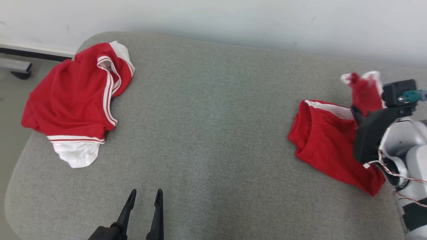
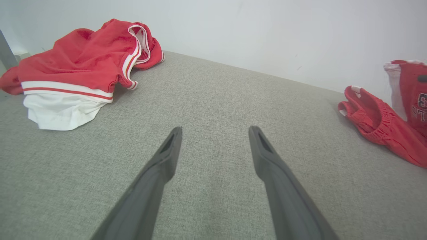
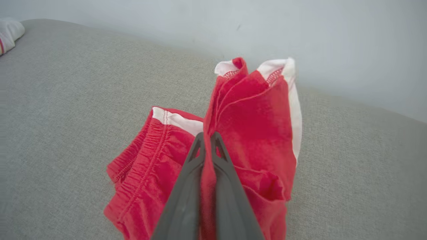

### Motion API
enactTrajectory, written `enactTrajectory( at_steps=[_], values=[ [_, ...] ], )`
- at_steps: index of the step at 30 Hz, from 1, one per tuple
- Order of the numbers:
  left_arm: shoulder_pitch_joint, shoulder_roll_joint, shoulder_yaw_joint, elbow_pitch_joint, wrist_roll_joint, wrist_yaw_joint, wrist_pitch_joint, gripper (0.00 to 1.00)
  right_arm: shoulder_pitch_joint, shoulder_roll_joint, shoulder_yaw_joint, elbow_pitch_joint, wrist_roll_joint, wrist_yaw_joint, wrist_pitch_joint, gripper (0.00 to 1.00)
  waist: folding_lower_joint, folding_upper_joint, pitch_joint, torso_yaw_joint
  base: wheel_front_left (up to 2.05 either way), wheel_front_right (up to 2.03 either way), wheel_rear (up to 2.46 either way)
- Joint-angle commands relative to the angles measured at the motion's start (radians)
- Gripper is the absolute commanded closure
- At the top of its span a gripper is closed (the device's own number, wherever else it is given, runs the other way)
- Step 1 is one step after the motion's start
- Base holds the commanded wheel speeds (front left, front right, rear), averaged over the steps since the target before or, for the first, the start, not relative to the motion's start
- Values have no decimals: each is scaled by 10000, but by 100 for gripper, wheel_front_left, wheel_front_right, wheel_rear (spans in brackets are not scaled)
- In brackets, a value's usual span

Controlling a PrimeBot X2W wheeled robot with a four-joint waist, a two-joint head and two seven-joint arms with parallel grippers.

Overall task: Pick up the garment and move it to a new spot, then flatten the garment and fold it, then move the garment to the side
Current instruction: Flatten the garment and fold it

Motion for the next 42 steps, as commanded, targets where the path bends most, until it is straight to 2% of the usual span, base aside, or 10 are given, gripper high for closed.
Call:
enactTrajectory(
  at_steps=[1, 16, 17, 18, 24, 30, 34, 39, 41, 42],
  values=[
    [52, -8, -45, 29, -57, 56, -35, 0, -170, 43, 240, 168, 176, -22, 31, 100, 0, 0, -10, 168, 0, 0, 0],
    [65, -8, -199, 158, -240, 121, -33, 0, -766, 668, 1492, 2268, 551, -22, -489, 100, 0, 0, 19, 631, 0, 0, 0],
    [61, -8, -212, 162, -243, 128, -33, 0, -837, 691, 1445, 2381, 543, -22, -624, 90, 0, 0, 24, 644, 0, 0, 0],
    [58, -8, -218, 170, -251, 138, -35, 0, -902, 728, 1364, 2481, 524, -22, -779, 0, 0, 0, 22, 654, 0, 0, 0],
    [126, -9, -200, 218, -271, 158, -35, 0, -1155, 836, 1159, 2729, 877, -22, -1594, 0, 0, 0, -125, 647, 0, 0, 0],
    [233, -9, -88, 192, -208, 183, -35, 0, -1119, 266, 556, 2650, 1292, -22, -2336, 0, 0, 0, -342, 446, 0, 0, 0],
    [256, -7, -94, 194, -162, 139, -33, 0, -699, -149, -188, 2891, 984, -22, -2867, 0, 0, 0, -437, 291, 0, 0, 0],
    [266, -9, -138, 178, -110, 101, -33, 0, -86, -275, -806, 3232, 520, -22, -3362, 0, 0, 0, -481, 203, 0, 0, 0],
    [193, -7, -151, 110, -13, 91, -35, 0, 106, -206, -959, 3337, 314, -22, -3534, 64, 0, 0, -450, 197, 0, 0, 0],
    [159, -7, -148, 62, 16, 82, -33, 0, 181, -160, -1024, 3396, 213, -22, -3604, 100, 0, 0, -433, 203, 0, 0, 0]
  ],
)
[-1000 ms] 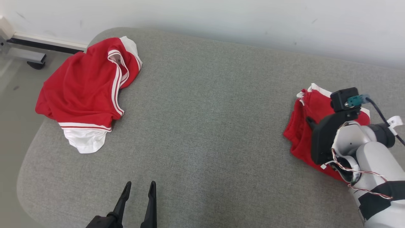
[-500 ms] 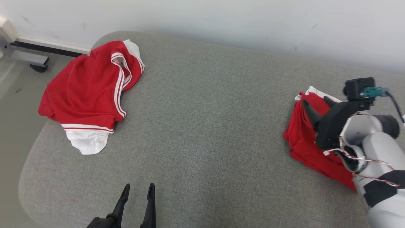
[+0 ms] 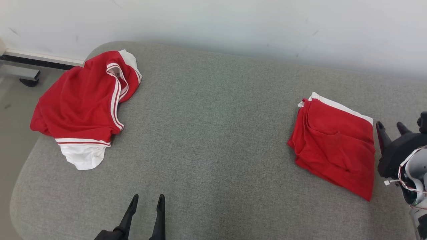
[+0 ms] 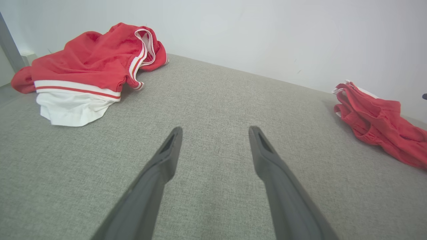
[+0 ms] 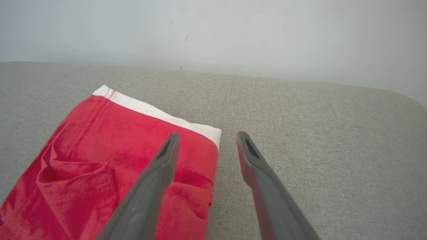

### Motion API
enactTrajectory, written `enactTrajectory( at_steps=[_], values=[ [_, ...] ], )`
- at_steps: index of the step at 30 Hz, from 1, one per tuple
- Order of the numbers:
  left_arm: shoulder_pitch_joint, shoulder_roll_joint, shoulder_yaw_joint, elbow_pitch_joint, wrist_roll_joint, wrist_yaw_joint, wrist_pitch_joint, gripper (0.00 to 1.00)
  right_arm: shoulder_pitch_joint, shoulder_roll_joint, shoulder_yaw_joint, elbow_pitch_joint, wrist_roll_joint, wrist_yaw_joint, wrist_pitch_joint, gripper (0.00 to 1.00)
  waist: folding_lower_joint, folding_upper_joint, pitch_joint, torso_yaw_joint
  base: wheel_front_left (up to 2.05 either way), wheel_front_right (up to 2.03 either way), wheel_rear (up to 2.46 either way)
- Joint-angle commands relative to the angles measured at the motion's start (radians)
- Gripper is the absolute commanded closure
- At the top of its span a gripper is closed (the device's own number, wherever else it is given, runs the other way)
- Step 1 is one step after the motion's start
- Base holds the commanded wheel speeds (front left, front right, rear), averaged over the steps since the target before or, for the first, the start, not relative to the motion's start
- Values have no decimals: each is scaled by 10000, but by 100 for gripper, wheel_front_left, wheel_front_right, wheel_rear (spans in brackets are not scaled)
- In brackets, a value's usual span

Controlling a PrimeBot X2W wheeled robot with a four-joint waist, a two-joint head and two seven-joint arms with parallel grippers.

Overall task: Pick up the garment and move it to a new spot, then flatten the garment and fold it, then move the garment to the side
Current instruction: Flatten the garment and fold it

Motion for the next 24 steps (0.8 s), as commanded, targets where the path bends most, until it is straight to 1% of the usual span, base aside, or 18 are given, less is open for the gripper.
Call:
enactTrajectory(
  at_steps=[1, 5, 10, 17, 24],
  values=[
    [-35, -9, 23, -72, 91, 0, -33, 0, 178, 102, -40, 80, -149, -22, -83, 100, 1, 0, 32, 18, 0, 0, 0],
    [-101, -9, 127, -155, 230, -56, -35, 0, 352, 356, -38, 282, -401, -22, -187, 100, 1, 0, 87, 82, 0, 0, 0],
    [-125, -9, 240, -210, 357, -64, -35, 0, 433, 693, 313, 469, -507, -22, -111, 100, 1, 0, 134, 136, 0, 0, 0],
    [-103, -9, 359, -387, 542, -89, -33, 0, 434, 1037, 1319, 521, -205, -22, -90, 100, 1, 0, 122, 203, 0, 0, 0],
    [-5, -9, 413, -453, 685, -131, -35, 0, 570, 1225, 2661, 23, 244, -22, 39, 100, 1, 0, 67, 152, 0, 0, 0]
  ],
)
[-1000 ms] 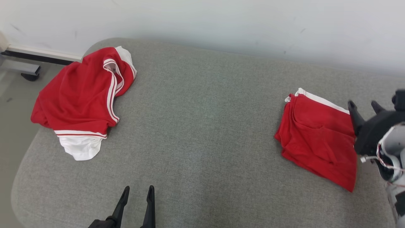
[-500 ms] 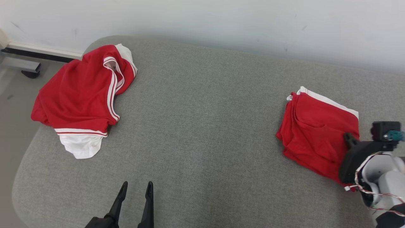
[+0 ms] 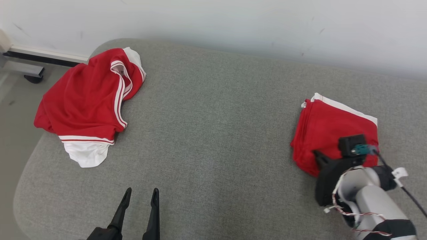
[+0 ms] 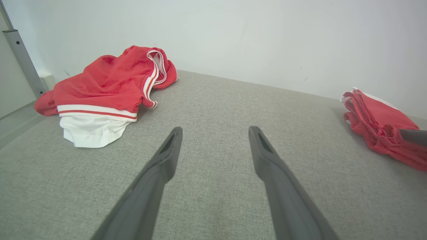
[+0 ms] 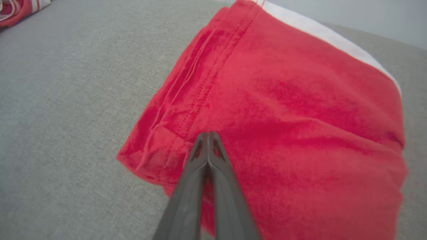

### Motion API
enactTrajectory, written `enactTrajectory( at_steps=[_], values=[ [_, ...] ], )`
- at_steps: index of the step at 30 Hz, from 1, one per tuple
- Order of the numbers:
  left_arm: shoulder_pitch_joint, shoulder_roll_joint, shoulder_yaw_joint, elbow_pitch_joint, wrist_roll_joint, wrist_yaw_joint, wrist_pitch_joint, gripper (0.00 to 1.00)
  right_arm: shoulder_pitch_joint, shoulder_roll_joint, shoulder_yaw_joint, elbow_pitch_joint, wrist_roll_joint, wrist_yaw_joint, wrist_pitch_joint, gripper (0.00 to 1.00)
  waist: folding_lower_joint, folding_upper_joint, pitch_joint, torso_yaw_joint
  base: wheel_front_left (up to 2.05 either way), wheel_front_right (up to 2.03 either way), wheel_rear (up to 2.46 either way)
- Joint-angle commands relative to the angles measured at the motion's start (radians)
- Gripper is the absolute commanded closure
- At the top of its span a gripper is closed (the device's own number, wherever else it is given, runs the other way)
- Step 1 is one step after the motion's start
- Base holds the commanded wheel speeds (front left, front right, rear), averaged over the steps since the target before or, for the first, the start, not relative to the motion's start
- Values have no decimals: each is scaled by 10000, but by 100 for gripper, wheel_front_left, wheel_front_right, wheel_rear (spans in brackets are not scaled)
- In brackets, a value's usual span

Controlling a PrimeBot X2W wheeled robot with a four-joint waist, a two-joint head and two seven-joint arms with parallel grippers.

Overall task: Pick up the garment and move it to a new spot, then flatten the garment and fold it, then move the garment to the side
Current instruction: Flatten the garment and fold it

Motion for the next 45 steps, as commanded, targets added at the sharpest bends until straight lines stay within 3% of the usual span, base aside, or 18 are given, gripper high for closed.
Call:
enactTrajectory(
  at_steps=[1, 12, 13, 14, 19, 27, 37, 45],
  values=[
    [46, -9, 20, -23, 63, -32, -33, 0, 138, 120, 305, -142, 165, -22, 61, 100, 0, 0, -4, -38, 0, 0, 0],
    [79, -9, 13, 116, -37, -24, -33, 0, 420, 517, 2774, -1436, 1170, -22, -39, 100, 0, 0, -176, -225, 0, 0, 0],
    [118, -9, 29, 122, -32, -11, -33, 0, 454, 510, 2890, -1600, 1273, -22, -155, 58, 0, 0, -224, -256, 0, 0, 0],
    [149, -9, 34, 118, -28, 9, -35, 0, 504, 493, 2948, -1753, 1349, -22, -274, 0, 0, 0, -268, -289, 0, 0, 0],
    [356, -9, 176, -41, 75, 85, -33, 0, 1045, 529, 2688, -2640, 1672, -22, -1302, 0, 0, 0, -655, -531, 0, 0, 0],
    [829, -8, 639, -284, 151, 143, -33, 0, 2596, 701, 869, -3490, 1057, -21, -3184, 0, 0, 0, -1386, -1195, 0, 0, 0],
    [1121, -11, 1271, -470, 153, 193, -33, 0, 4222, 1212, -1263, -4319, 326, -22, -4262, 0, 0, 0, -1763, -2094, 0, 0, 0],
    [1034, -8, 1925, -320, 291, 221, -33, 0, 4667, 1025, -1936, -4040, 82, -22, -4490, 0, 0, 0, -1908, -2734, 0, 0, 0]
  ],
)
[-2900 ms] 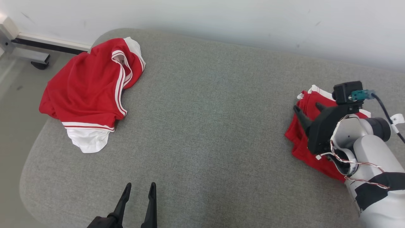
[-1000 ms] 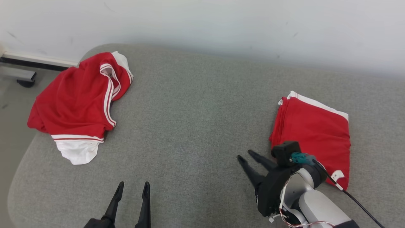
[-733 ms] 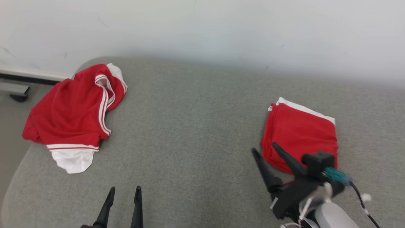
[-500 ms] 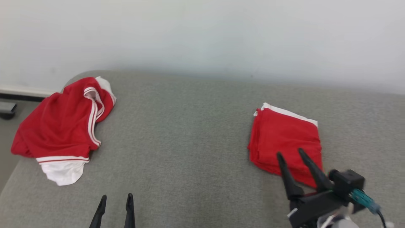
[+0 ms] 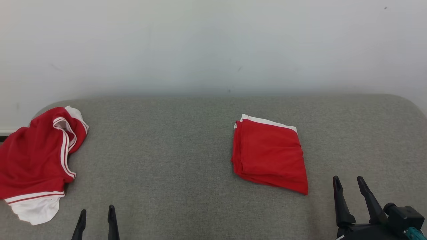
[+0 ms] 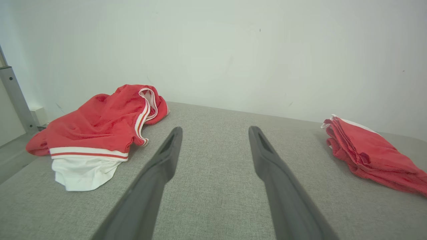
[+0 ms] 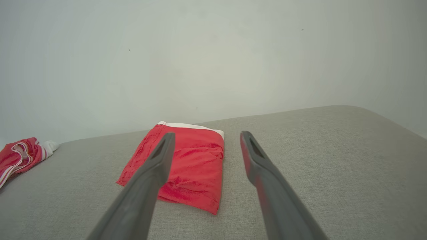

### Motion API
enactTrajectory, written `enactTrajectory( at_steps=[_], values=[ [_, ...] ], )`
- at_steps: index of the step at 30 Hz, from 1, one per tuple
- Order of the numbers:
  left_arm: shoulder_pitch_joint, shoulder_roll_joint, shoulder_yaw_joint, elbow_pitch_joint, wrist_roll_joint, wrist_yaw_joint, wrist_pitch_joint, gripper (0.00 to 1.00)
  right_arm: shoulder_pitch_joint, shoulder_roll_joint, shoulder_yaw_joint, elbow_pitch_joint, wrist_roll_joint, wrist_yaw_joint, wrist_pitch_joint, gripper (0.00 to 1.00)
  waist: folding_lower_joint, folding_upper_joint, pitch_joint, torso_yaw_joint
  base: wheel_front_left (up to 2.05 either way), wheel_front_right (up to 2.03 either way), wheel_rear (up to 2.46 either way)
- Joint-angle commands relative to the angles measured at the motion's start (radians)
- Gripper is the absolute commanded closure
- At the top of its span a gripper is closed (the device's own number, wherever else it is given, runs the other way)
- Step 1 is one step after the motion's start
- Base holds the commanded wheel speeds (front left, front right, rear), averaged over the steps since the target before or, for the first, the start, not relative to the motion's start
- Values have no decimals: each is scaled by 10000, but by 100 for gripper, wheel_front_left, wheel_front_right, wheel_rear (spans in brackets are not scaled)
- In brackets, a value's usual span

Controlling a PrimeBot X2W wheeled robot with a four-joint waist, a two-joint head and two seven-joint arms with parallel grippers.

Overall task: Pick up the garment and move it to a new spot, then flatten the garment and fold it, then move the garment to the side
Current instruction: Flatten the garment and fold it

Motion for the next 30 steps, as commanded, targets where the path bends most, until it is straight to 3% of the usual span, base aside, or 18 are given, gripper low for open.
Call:
enactTrajectory(
  at_steps=[1, 15, 30],
  values=[
    [43, -11, 74, 112, 91, 8, -32, 0, 99, -57, -41, 60, -84, -21, -87, 0, 0, 0, -107, -259, 0, 0, 0],
    [102, -11, 659, 867, 558, -253, -32, 0, 360, -54, 71, 721, -261, -21, -370, 0, 0, 0, -109, -690, 0, 0, 0],
    [194, -9, 729, 943, 532, -316, -32, 0, 211, -95, 414, 902, -3, -21, -421, 0, 0, 0, -73, -620, 0, 0, 0]
  ],
)
